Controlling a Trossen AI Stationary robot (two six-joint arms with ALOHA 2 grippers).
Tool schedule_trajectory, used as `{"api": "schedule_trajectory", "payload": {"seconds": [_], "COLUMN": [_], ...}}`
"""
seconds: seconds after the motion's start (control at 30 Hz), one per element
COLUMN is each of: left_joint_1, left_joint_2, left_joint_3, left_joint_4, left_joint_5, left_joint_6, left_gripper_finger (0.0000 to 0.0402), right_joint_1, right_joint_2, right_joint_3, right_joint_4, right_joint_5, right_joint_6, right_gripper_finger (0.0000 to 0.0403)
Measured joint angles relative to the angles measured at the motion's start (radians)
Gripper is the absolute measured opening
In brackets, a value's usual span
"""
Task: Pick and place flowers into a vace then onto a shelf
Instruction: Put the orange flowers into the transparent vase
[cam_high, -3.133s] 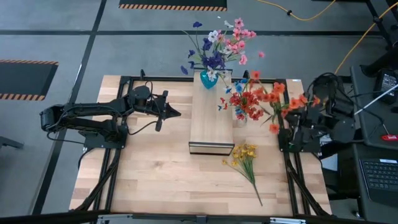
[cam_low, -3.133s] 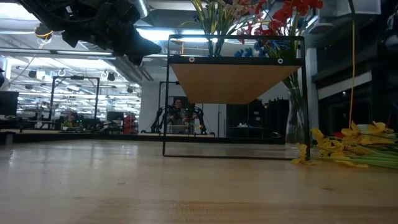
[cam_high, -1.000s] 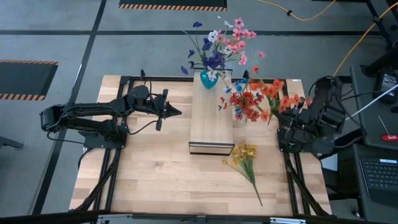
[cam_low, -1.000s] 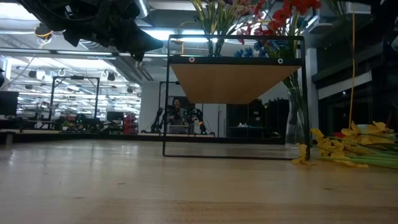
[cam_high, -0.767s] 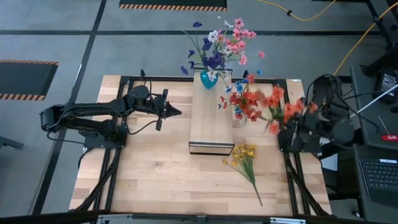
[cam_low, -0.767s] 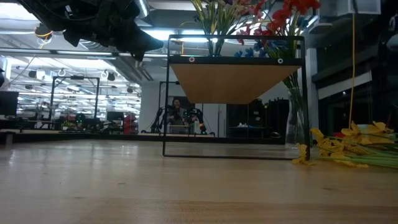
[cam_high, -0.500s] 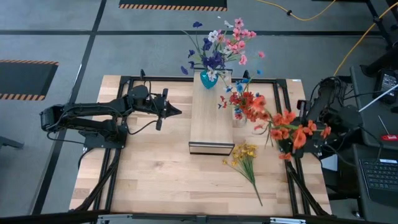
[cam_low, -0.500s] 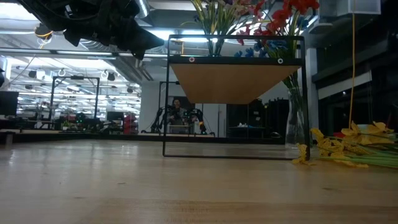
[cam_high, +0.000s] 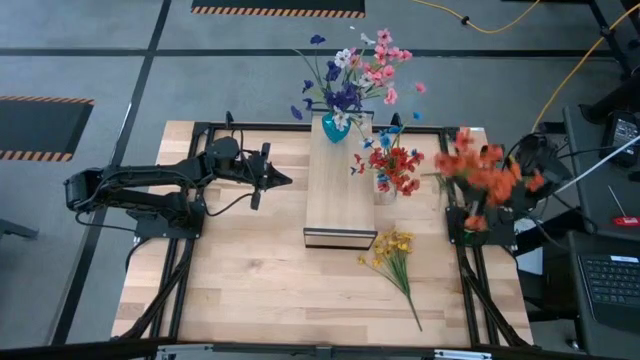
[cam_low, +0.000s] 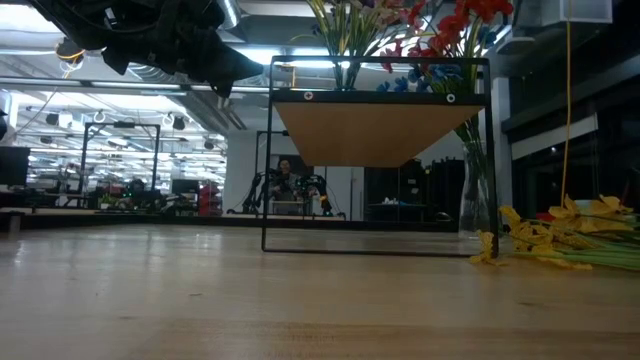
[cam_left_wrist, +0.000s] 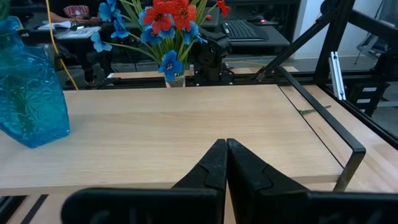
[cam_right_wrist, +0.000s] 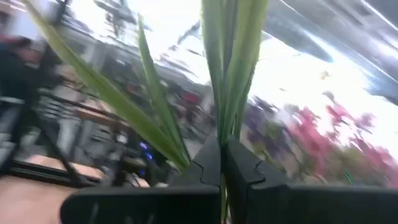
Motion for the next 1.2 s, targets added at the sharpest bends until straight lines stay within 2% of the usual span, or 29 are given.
{"api": "schedule_trajectory", "payload": {"seconds": [0.07, 0.17, 0.27, 0.5, 0.67, 1.07, 1.2], "left_joint_1": [0.0, 0.0, 0.0, 0.0, 0.0, 0.0, 0.0], "left_joint_2": [0.0, 0.0, 0.0, 0.0, 0.0, 0.0, 0.0], "left_joint_3": [0.0, 0.0, 0.0, 0.0, 0.0, 0.0, 0.0], "left_joint_4": [0.0, 0.0, 0.0, 0.0, 0.0, 0.008, 0.008], "left_joint_5": [0.0, 0.0, 0.0, 0.0, 0.0, -0.001, -0.002], "left_joint_6": [0.0, 0.0, 0.001, 0.001, 0.001, 0.001, 0.001], "left_gripper_finger": [0.0004, 0.0001, 0.0003, 0.0002, 0.0004, 0.0005, 0.0004], "right_joint_1": [-0.001, 0.0, -0.002, -0.078, -0.135, -0.285, -0.338], "right_joint_2": [-0.027, -0.048, -0.076, -0.141, -0.186, -0.191, -0.191], "right_joint_3": [-0.042, -0.101, -0.168, -0.392, -0.505, -0.584, -0.587], "right_joint_4": [0.015, 0.028, 0.113, 0.526, 0.715, 0.711, 0.658], "right_joint_5": [0.05, 0.048, 0.053, 0.045, -0.023, -0.029, -0.03], "right_joint_6": [0.0, 0.0, -0.024, -0.153, -0.2, -0.015, 0.081], "right_gripper_finger": [0.0, 0.0, 0.0, 0.0, 0.0, 0.0, 0.0]}}
